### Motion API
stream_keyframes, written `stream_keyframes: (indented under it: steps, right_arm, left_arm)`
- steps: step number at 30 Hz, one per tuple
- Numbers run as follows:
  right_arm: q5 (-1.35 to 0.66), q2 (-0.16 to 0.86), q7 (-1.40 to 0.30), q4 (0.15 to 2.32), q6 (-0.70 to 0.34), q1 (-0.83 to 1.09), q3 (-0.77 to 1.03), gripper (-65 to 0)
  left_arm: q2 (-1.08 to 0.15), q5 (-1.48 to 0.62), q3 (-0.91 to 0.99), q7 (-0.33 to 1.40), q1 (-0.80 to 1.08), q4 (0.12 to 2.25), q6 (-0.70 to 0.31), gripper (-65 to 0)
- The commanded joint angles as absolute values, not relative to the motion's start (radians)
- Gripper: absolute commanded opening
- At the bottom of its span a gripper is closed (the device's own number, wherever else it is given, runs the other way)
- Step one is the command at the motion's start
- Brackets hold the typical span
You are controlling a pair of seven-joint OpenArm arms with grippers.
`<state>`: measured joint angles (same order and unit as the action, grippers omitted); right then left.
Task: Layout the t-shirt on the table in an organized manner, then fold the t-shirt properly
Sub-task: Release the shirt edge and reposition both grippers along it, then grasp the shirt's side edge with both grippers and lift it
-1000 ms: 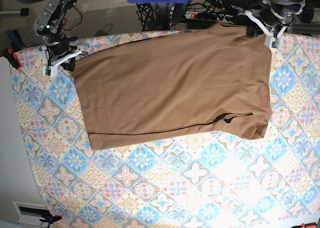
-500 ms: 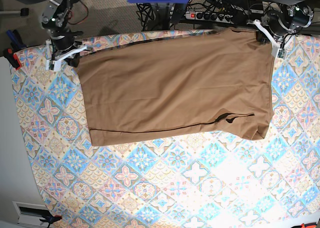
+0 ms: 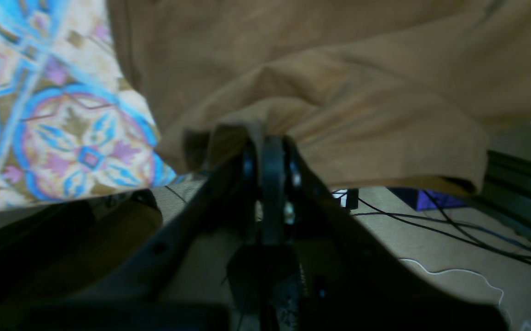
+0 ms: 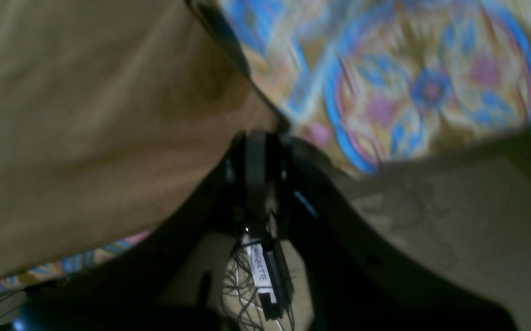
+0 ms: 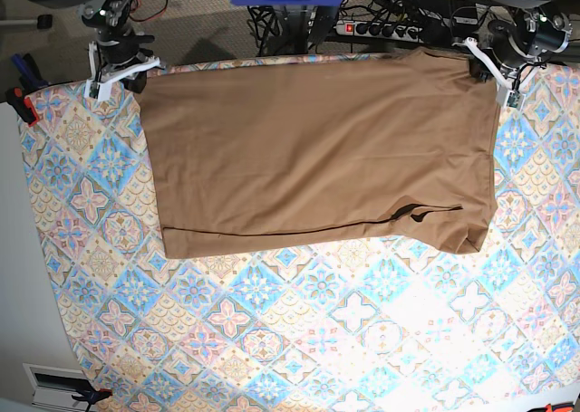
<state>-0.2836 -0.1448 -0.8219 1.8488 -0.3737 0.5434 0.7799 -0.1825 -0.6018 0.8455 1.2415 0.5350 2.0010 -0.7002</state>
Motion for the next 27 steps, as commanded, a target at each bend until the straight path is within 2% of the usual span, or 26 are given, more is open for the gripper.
stream_keyframes:
  steps: [1,9,27]
  right_arm:
    - [-0.297,-0.136,-0.792,1.867,-0.377,0.539,0.785,-65.0]
    - [-0.297,-0.136,-0.792,1.897,-0.394,0.539,0.782,-65.0]
    - [-0.297,-0.136,-0.794,1.899,-0.403,0.538,0.782,-65.0]
  left_arm:
    - [-0.194,-0.593,0.849,1.231,0.524,2.017,-0.698,-65.0]
    - [-0.191,-0.41,0.789,1.31,0.387,2.017,-0.698,-65.0]
    - [-0.191,-0.358,0.746,1.32,0.217,2.014,-0.698,-65.0]
